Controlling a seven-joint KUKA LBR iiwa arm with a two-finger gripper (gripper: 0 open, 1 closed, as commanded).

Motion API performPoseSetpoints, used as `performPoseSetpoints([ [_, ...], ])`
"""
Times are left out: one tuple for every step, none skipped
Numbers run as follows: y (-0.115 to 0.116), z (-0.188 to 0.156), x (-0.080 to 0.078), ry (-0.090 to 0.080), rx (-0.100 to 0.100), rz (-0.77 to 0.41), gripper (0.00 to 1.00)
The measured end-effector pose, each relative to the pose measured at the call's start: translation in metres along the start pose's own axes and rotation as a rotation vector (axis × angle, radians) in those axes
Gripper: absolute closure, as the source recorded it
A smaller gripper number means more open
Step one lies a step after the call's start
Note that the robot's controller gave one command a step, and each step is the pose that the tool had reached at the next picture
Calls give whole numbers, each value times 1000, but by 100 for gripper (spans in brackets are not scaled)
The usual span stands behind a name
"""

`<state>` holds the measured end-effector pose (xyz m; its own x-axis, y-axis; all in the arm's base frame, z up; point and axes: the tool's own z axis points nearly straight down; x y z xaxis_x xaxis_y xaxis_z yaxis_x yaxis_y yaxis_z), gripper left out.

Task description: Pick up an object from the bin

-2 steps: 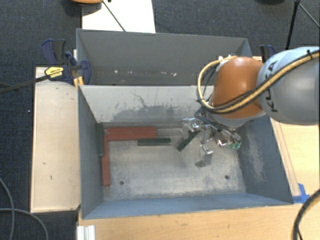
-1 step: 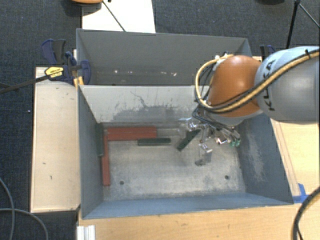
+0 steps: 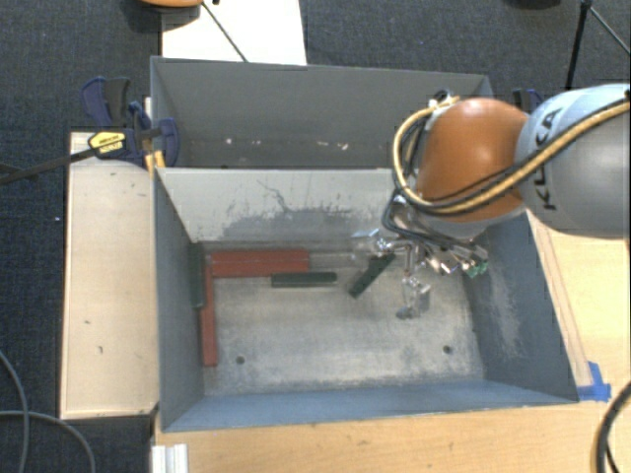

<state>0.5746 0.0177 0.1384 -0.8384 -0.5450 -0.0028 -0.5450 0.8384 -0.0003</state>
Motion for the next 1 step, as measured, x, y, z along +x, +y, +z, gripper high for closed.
performPoseSetpoints([
  [-2, 30, -13, -4, 2, 154, 0],
])
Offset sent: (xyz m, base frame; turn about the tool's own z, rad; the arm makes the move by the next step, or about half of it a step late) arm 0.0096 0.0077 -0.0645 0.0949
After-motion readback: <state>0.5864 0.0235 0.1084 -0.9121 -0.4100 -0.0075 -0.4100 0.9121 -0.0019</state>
